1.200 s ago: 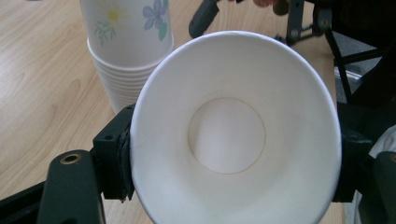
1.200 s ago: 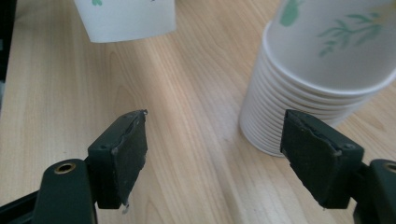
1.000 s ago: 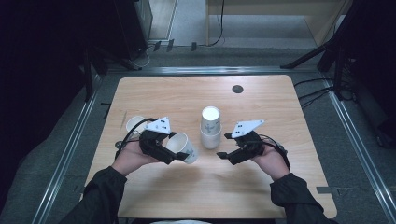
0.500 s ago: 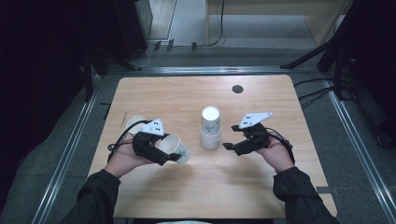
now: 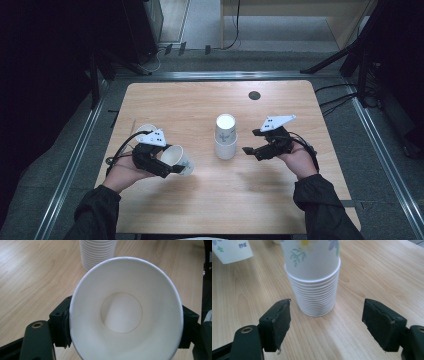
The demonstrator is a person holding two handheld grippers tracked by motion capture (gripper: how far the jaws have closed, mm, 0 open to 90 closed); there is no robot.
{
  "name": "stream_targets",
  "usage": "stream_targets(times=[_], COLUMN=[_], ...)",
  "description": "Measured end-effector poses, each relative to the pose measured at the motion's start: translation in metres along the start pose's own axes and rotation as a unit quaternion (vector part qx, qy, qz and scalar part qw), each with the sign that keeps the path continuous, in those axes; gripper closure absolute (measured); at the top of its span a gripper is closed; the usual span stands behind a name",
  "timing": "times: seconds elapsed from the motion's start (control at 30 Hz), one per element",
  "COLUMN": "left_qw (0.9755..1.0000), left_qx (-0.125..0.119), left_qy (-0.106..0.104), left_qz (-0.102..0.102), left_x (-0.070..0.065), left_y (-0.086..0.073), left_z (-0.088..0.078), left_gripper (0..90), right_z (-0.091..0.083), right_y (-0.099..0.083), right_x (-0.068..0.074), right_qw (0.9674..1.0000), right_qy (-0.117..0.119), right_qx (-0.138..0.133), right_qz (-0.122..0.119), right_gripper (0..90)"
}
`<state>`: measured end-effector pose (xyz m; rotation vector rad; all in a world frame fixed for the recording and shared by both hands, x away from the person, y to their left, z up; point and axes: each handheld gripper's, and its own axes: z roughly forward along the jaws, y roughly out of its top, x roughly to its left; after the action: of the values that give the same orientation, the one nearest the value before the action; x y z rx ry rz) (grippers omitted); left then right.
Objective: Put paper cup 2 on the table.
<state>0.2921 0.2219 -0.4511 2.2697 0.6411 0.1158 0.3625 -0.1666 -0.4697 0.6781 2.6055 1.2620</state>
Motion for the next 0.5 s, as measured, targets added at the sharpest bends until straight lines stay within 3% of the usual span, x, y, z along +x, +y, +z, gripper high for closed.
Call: stream_targets(times=[0.17, 0.5], left_qw=[0.9999, 0.9992], left_qx=[0.004, 0.018], left_qy=[0.010, 0.031], left_qz=[-0.008, -0.019], left_x=[0.003, 0.006], left_y=[-0.007, -0.022], left_z=[-0.005, -0.014], left_gripper=[22.3, 22.2], right_z=[-0.001, 0.005], right_y=[0.001, 0.005], right_x=[-0.007, -0.013], right_qw=[0.9999, 1.0000], right_qy=[-0.003, -0.003], right_qx=[-0.006, -0.002], right_qz=[0.011, 0.002], right_gripper=[23.0, 23.0])
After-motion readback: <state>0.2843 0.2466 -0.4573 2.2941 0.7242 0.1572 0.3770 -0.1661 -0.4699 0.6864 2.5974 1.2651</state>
